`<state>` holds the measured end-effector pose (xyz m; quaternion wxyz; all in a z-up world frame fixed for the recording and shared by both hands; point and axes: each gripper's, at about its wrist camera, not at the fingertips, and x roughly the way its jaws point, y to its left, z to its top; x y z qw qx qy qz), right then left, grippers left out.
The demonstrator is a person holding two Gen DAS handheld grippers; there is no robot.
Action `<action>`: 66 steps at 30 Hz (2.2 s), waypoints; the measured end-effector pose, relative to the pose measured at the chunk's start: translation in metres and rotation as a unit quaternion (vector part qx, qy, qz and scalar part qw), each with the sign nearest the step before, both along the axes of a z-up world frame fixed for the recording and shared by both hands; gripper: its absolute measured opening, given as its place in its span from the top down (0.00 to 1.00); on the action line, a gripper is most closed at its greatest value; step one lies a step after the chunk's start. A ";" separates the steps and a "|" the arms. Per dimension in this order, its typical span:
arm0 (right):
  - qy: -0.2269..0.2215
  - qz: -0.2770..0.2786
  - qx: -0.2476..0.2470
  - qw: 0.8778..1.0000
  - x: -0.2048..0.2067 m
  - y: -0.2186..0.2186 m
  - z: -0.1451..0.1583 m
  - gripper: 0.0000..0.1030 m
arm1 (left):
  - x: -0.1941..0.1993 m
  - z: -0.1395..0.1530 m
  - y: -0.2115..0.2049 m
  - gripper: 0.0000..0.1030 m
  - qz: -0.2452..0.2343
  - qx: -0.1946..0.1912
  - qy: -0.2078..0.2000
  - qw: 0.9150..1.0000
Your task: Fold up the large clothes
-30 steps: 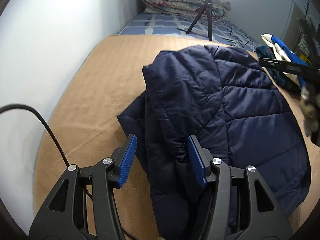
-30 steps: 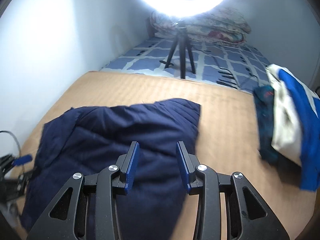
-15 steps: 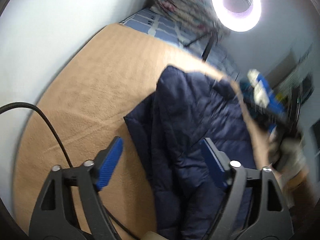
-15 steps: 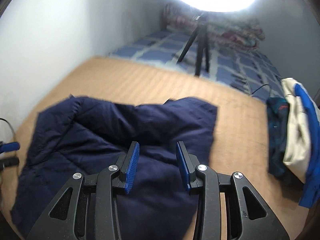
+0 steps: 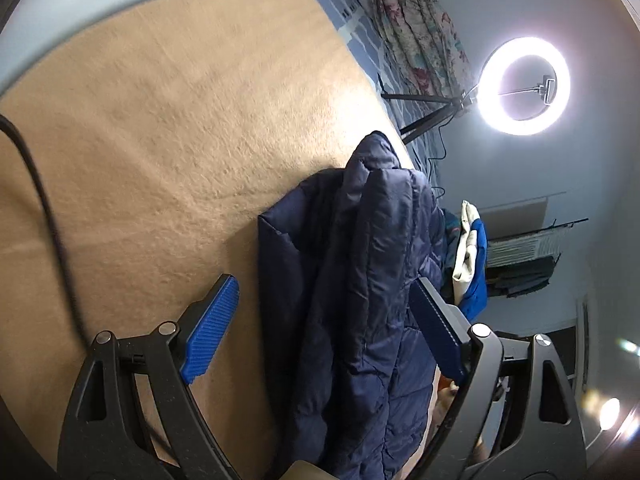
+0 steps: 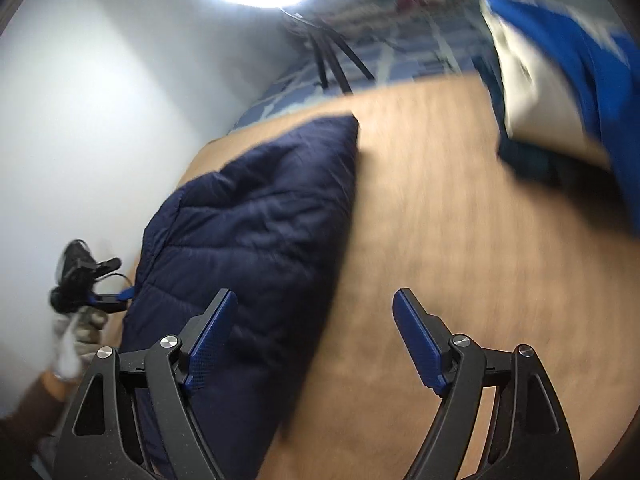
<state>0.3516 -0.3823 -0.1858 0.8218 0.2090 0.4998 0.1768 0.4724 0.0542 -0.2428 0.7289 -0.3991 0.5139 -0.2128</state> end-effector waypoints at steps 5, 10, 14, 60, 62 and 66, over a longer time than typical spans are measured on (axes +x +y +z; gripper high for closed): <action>0.036 0.012 0.045 0.998 -0.001 0.001 -0.026 0.22 | 0.008 -0.003 -0.010 0.14 -0.017 0.002 -0.004 1.000; 0.046 0.010 0.095 0.994 0.002 0.005 -0.042 0.22 | 0.014 -0.001 -0.020 0.14 -0.034 0.008 -0.011 0.999; 0.045 0.009 0.121 0.992 0.007 0.013 -0.047 0.22 | 0.015 -0.001 -0.035 0.14 -0.054 0.026 -0.014 0.998; 0.001 0.057 -0.169 0.984 -0.041 0.076 0.072 0.83 | -0.078 0.085 -0.169 0.85 -0.164 0.245 -0.159 0.942; -0.005 0.053 -0.178 0.983 -0.051 0.069 0.080 0.83 | -0.086 0.092 -0.179 0.85 -0.172 0.246 -0.170 0.939; -0.022 0.040 -0.189 0.981 -0.071 0.049 0.100 0.83 | -0.103 0.109 -0.206 0.85 -0.189 0.250 -0.196 0.929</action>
